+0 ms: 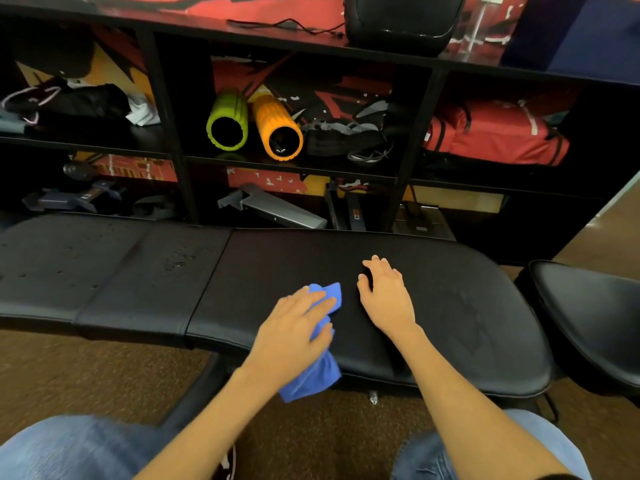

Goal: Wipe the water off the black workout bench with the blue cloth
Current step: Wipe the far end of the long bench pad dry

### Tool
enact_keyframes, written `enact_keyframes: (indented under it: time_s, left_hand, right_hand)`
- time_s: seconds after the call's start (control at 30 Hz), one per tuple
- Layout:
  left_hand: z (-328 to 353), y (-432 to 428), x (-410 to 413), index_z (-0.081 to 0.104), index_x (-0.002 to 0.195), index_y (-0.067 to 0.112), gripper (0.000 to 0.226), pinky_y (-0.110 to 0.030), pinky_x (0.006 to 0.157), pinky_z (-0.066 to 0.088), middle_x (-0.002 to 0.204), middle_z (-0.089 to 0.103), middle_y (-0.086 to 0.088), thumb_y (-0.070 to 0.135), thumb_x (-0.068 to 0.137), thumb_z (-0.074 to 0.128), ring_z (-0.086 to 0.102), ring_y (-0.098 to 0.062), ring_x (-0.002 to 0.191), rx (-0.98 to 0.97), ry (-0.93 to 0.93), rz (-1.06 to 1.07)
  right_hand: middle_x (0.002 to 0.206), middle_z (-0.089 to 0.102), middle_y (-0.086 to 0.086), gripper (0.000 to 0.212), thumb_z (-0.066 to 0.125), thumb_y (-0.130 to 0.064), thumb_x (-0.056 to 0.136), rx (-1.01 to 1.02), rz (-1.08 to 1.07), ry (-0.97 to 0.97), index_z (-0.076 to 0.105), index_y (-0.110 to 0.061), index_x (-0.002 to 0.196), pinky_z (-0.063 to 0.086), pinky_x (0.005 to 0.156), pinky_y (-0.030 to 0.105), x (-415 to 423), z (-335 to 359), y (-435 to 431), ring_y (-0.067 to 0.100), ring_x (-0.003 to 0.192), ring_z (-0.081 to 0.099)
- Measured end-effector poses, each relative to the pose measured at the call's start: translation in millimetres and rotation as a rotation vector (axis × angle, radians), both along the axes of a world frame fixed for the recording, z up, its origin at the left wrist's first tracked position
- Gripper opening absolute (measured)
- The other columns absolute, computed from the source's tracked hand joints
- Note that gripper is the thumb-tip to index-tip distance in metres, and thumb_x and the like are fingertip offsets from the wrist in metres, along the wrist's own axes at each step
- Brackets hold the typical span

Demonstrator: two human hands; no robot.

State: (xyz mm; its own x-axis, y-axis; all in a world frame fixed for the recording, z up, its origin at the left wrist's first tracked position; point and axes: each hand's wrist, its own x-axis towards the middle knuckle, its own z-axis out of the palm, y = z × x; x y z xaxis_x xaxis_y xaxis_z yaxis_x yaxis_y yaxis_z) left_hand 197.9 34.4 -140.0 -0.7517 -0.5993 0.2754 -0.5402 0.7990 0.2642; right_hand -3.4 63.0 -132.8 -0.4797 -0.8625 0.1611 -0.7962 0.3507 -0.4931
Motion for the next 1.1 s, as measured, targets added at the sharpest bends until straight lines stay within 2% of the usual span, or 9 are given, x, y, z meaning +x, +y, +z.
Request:
enact_keyframes:
  time_s: [0.13,0.2,0.33,0.5,0.6,0.7,0.87,1.0,1.1]
  left_hand:
    - [5.4,-45.7,11.8,0.051,0.134,0.02,0.067,-0.048,0.111,0.022,0.141,0.047,0.001,0.058,0.083,0.03,0.036,-0.021,0.136,0.033,-0.117,0.163]
    - [8.0,-65.6,-0.6,0.044,0.138,0.017,0.062,-0.05,0.113,0.014,0.145,0.04,-0.003,0.054,0.09,0.035,0.026,-0.026,0.14,0.042,-0.171,0.297]
    - [12.7,-58.2,-42.9,0.051,0.128,0.004,0.059,-0.048,0.104,0.03,0.13,0.051,-0.012,0.048,0.09,0.037,0.034,-0.039,0.128,0.056,-0.193,0.447]
    - [4.3,-9.8,-40.0,0.065,0.118,0.009,0.057,-0.044,0.098,0.044,0.121,0.063,-0.01,0.047,0.087,0.035,0.054,-0.034,0.119,0.005,-0.069,0.144]
    - [-7.5,-1.2,-7.3,0.06,0.126,0.012,0.051,-0.038,0.109,0.036,0.131,0.057,-0.004,0.044,0.092,0.038,0.045,-0.026,0.13,-0.023,0.035,-0.003]
    - [-12.0,-8.8,30.2,0.056,0.13,0.015,0.05,-0.032,0.111,0.02,0.137,0.052,-0.002,0.043,0.094,0.037,0.035,-0.022,0.135,-0.048,0.074,-0.017]
    - [-3.5,-67.3,67.4,0.05,0.137,0.014,0.067,-0.048,0.109,0.027,0.143,0.045,-0.005,0.052,0.088,0.022,0.032,-0.029,0.139,0.013,-0.069,0.166]
    - [4.2,-100.5,66.0,0.039,0.142,0.01,0.058,-0.044,0.112,0.019,0.15,0.032,-0.009,0.045,0.096,0.032,0.021,-0.029,0.142,0.1,-0.134,0.332]
    - [9.0,-88.9,64.2,0.047,0.135,0.006,0.073,-0.039,0.104,0.031,0.142,0.042,-0.011,0.052,0.085,0.018,0.039,-0.028,0.13,0.123,-0.029,0.32]
  right_hand:
    - [0.144,0.04,0.003,0.04,0.042,-0.029,0.097,-0.007,-0.015,0.014,0.045,-0.016,0.136,0.04,0.101,0.038,0.3,0.9,-0.2,0.028,0.133,0.035]
    - [0.142,0.041,0.002,0.04,0.042,-0.03,0.097,-0.013,-0.024,0.024,0.045,-0.016,0.134,0.042,0.098,0.038,-0.6,0.8,0.2,0.028,0.131,0.037]
    - [0.143,0.04,0.003,0.04,0.043,-0.03,0.097,0.001,-0.034,0.003,0.044,-0.017,0.135,0.042,0.097,0.036,-0.4,0.1,3.0,0.026,0.133,0.034]
    - [0.142,0.042,0.005,0.04,0.043,-0.028,0.096,-0.008,-0.025,0.006,0.045,-0.015,0.134,0.038,0.101,0.037,-1.3,-0.2,1.1,0.028,0.133,0.034]
    - [0.142,0.042,0.005,0.04,0.044,-0.029,0.097,-0.009,-0.029,0.002,0.045,-0.016,0.134,0.04,0.1,0.037,-2.2,0.2,1.4,0.028,0.133,0.035]
    - [0.146,0.038,0.002,0.041,0.042,-0.031,0.097,0.016,-0.026,-0.006,0.043,-0.018,0.137,0.039,0.102,0.038,-3.7,-0.4,1.5,0.027,0.138,0.029]
    - [0.149,0.035,0.004,0.041,0.041,-0.03,0.098,0.026,-0.015,-0.003,0.043,-0.017,0.137,0.03,0.111,0.04,-0.8,1.3,0.5,0.027,0.14,0.026]
    - [0.15,0.034,0.002,0.041,0.04,-0.031,0.098,0.053,-0.028,-0.031,0.042,-0.019,0.138,0.033,0.108,0.042,2.0,3.2,3.3,0.029,0.14,0.025]
    - [0.15,0.034,0.003,0.042,0.041,-0.031,0.098,0.052,-0.027,-0.032,0.042,-0.019,0.138,0.033,0.108,0.042,2.0,6.0,4.4,0.029,0.14,0.027]
